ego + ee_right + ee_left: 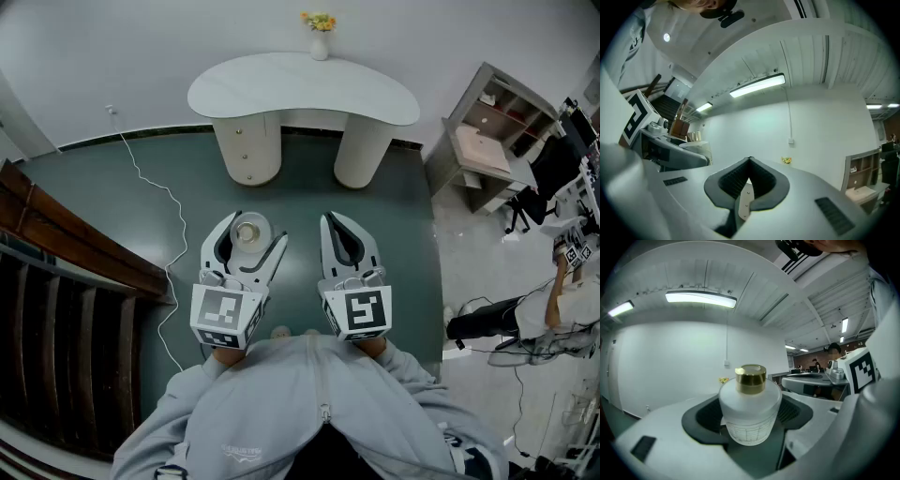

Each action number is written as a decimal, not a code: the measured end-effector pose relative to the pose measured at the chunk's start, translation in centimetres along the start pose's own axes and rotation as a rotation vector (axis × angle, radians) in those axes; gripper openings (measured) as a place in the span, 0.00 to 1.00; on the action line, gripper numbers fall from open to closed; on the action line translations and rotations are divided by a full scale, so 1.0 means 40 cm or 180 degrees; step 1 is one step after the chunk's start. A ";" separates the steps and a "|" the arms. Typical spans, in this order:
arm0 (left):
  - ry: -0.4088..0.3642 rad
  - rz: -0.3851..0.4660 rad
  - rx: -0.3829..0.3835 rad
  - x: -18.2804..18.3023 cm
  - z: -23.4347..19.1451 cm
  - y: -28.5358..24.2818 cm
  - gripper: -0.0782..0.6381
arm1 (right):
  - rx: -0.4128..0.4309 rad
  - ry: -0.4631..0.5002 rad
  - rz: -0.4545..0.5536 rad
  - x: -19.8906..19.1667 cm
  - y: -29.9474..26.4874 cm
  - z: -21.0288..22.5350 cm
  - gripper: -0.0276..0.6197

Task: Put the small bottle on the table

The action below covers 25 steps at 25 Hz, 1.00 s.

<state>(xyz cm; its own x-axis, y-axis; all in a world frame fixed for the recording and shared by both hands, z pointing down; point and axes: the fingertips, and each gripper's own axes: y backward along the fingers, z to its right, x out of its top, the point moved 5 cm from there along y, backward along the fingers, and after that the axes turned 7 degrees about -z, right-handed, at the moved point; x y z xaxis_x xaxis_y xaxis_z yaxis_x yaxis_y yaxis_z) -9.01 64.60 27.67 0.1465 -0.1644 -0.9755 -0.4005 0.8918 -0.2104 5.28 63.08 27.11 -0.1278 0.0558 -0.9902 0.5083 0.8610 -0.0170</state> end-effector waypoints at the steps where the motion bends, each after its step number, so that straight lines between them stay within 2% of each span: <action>1: -0.0002 0.0002 -0.0009 0.002 -0.003 -0.003 0.57 | -0.0004 0.0001 0.0007 0.004 -0.005 -0.002 0.08; 9: -0.0019 0.0030 -0.0136 0.000 -0.037 0.001 0.57 | -0.0083 0.0030 0.0003 0.013 -0.029 -0.043 0.08; 15: -0.0014 0.0038 -0.0248 -0.020 -0.072 -0.001 0.57 | -0.0122 -0.0108 -0.0002 -0.007 -0.050 -0.077 0.08; 25: 0.0004 0.0017 -0.0332 -0.012 -0.103 -0.094 0.57 | -0.0197 -0.0137 -0.0068 -0.028 -0.114 -0.022 0.08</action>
<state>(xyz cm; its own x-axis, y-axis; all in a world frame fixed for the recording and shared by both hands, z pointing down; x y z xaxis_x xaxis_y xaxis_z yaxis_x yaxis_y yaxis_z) -11.31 59.60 28.68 0.1430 -0.1604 -0.9766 -0.4932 0.8440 -0.2109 2.37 59.52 28.42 -0.1006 0.0166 -0.9948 0.4521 0.8915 -0.0308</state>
